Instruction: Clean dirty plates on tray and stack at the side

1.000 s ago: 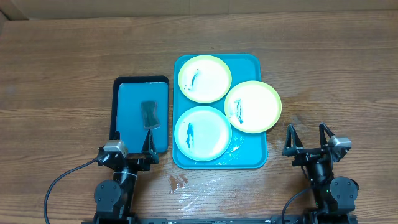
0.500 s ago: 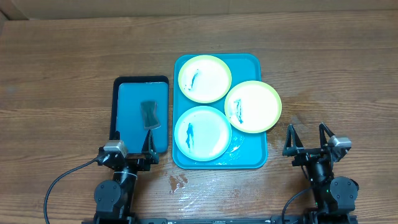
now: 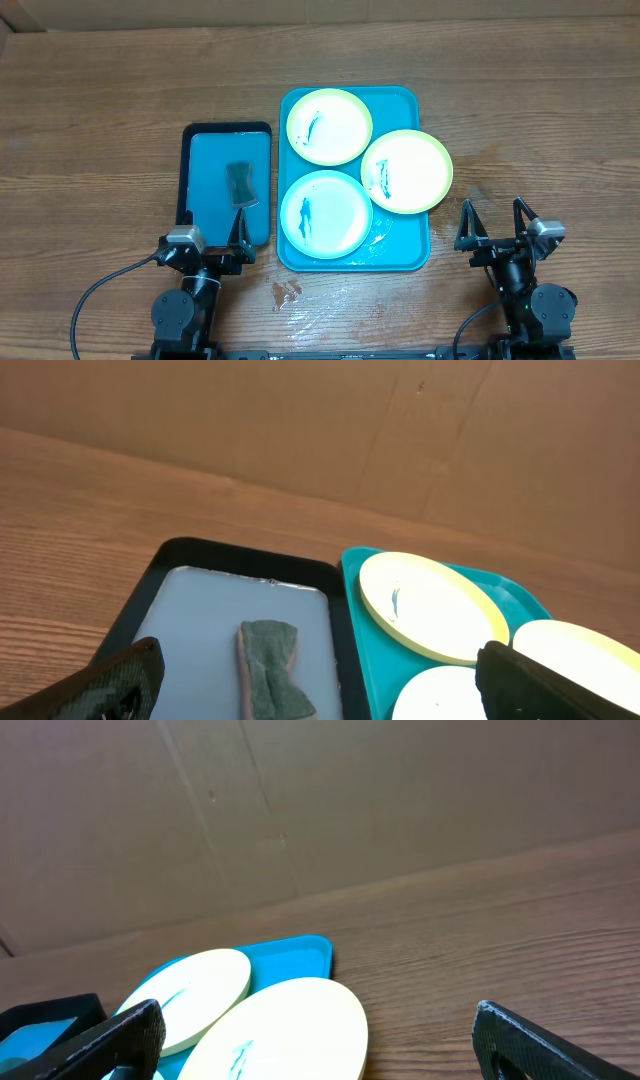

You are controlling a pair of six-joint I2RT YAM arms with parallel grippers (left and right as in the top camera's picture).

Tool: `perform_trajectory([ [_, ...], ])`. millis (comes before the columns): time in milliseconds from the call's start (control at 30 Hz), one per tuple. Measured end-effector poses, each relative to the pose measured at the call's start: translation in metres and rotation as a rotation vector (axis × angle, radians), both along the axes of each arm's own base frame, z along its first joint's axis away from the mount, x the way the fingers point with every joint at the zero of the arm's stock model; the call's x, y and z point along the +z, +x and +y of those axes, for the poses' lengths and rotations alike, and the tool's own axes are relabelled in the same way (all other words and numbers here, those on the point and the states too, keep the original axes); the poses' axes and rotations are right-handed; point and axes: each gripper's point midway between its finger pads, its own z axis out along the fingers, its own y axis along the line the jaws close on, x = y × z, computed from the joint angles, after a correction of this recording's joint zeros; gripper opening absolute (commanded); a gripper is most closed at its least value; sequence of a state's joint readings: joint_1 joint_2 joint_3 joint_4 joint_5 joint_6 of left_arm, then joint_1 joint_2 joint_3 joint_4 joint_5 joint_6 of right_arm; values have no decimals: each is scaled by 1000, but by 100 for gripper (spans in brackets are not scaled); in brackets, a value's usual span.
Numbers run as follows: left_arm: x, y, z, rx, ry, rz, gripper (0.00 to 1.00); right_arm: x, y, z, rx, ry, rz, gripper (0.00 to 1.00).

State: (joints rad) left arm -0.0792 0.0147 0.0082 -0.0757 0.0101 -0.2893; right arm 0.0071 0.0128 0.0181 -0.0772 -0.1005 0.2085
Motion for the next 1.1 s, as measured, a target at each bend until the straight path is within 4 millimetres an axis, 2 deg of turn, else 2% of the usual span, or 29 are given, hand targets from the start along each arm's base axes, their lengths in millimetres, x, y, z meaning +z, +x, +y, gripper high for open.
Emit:
perform_trajectory([
  [1100,4,0,0,3,-2,-17,100,1,0,3,18,1,-5,100],
])
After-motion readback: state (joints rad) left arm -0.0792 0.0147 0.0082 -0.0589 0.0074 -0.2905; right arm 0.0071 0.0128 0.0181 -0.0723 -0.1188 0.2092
